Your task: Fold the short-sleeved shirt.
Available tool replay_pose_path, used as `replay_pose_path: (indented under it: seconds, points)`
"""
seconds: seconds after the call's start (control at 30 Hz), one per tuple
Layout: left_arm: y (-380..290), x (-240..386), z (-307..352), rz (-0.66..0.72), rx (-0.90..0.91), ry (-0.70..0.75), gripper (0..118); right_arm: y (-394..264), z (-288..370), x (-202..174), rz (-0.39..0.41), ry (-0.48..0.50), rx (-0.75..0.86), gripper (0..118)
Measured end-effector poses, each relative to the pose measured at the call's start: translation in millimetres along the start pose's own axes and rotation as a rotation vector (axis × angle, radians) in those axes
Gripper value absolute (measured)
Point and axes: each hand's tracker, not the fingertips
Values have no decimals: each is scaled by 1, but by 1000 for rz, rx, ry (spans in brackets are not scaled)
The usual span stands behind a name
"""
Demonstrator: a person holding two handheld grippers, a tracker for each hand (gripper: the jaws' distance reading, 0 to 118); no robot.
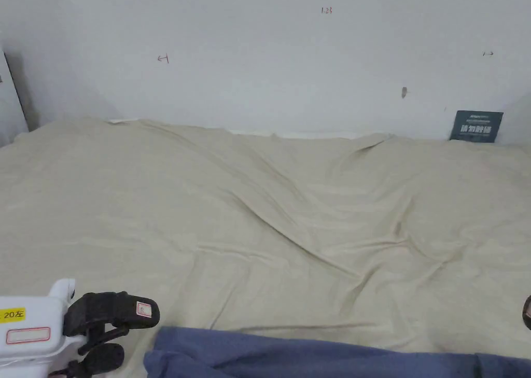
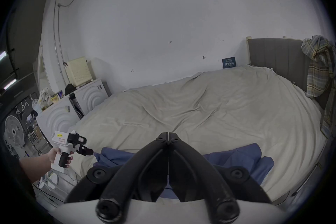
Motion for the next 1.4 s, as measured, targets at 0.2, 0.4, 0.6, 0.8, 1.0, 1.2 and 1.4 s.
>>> replay_pose_path:
  seconds: [0.2,0.4,0.6,0.8,1.0,1.2,1.4]
  points:
    - [-18,-20,-42,66,-183,-76,118,-5,-15,-9,41,-40,-46,0]
    - [-31,-12,-66,100,-181,-158,118,-3,-24,-13,13,-13,-68,0]
    - [-36,-1,-58,1,-178,-20,106,-3,-28,-14,46,15,-77,0]
    - [-46,19,-54,-185,-140,271,7,-4,-34,-5,19,6,-104,0]
    - [-47,90,-67,-558,-183,597,7,-3,-29,1,17,5,-93,0]
    - [-28,112,-39,-670,-131,999,7,-4,-28,2,53,12,-86,0]
    - [-42,158,-53,-630,-142,948,7,-12,-28,9,41,41,-94,0]
